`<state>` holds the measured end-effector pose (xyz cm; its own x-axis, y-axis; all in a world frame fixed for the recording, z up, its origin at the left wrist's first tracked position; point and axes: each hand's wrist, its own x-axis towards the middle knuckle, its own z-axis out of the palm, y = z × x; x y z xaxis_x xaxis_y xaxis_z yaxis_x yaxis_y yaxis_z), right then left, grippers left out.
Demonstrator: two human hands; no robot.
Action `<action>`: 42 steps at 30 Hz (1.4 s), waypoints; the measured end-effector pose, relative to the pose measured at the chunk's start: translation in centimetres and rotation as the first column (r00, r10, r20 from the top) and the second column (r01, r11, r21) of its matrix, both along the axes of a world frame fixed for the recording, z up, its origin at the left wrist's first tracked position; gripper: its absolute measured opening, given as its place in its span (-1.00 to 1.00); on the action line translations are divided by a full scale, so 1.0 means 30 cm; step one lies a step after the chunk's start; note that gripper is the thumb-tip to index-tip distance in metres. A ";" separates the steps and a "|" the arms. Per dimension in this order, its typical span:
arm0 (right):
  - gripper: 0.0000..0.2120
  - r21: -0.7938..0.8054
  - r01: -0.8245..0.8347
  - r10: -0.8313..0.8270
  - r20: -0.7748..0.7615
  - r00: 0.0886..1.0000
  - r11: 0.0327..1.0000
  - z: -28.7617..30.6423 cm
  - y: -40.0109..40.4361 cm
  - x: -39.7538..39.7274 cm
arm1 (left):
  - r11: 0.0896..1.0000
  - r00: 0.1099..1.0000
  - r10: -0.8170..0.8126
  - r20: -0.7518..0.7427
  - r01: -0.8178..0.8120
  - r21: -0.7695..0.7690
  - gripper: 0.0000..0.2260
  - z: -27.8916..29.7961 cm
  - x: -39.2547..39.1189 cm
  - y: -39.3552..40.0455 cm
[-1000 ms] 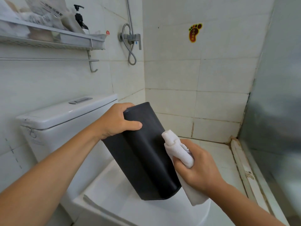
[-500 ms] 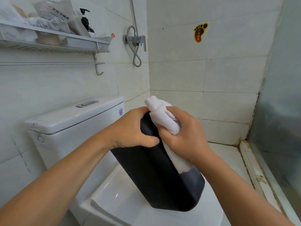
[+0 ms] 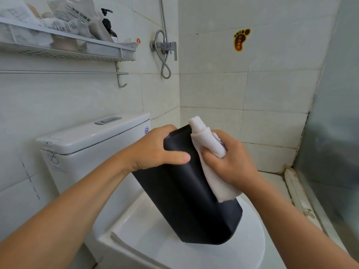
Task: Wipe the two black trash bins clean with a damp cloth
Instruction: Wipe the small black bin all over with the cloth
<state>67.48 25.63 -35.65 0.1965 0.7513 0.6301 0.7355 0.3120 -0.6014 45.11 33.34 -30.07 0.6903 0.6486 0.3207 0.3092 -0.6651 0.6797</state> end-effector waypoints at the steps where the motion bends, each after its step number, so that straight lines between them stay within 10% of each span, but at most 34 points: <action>1: -0.81 -0.010 0.005 -0.005 -0.011 1.000 1.000 -0.006 -0.004 0.002 | 1.000 1.000 0.001 0.015 -0.001 -0.003 -0.43 0.002 0.004 -0.002; 13: -0.63 0.121 0.159 -0.177 0.153 0.972 0.980 -0.055 -0.086 -0.055 | 0.986 0.994 0.085 0.076 -0.072 -0.153 -0.36 -0.007 0.061 -0.011; 20: -0.45 0.239 -0.051 -0.064 0.453 0.889 0.970 -0.057 -0.138 -0.106 | 0.985 0.993 -0.050 0.111 0.067 -0.156 -0.10 -0.010 0.062 0.004; 25: -0.50 0.137 0.045 -0.074 0.216 0.974 0.989 -0.061 -0.121 -0.048 | 0.995 0.993 -0.092 0.079 0.088 0.053 -0.55 -0.006 0.063 -0.013; 31: -0.89 -0.096 0.123 -0.134 -0.117 0.984 0.988 -0.078 -0.108 0.015 | 0.998 1.000 0.003 -0.009 -0.002 0.060 -0.63 -0.009 0.055 -0.014; 42: -0.59 -0.045 0.061 -0.059 0.032 0.998 0.997 -0.054 -0.098 -0.018 | 0.993 0.998 0.057 0.032 -0.060 0.101 -0.50 -0.023 0.025 0.030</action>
<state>66.94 22.70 -37.28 0.2230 0.7669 0.6017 0.7705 0.2395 -0.5908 45.86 34.24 -30.75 0.6413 0.6508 0.4064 0.3309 -0.7125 0.6187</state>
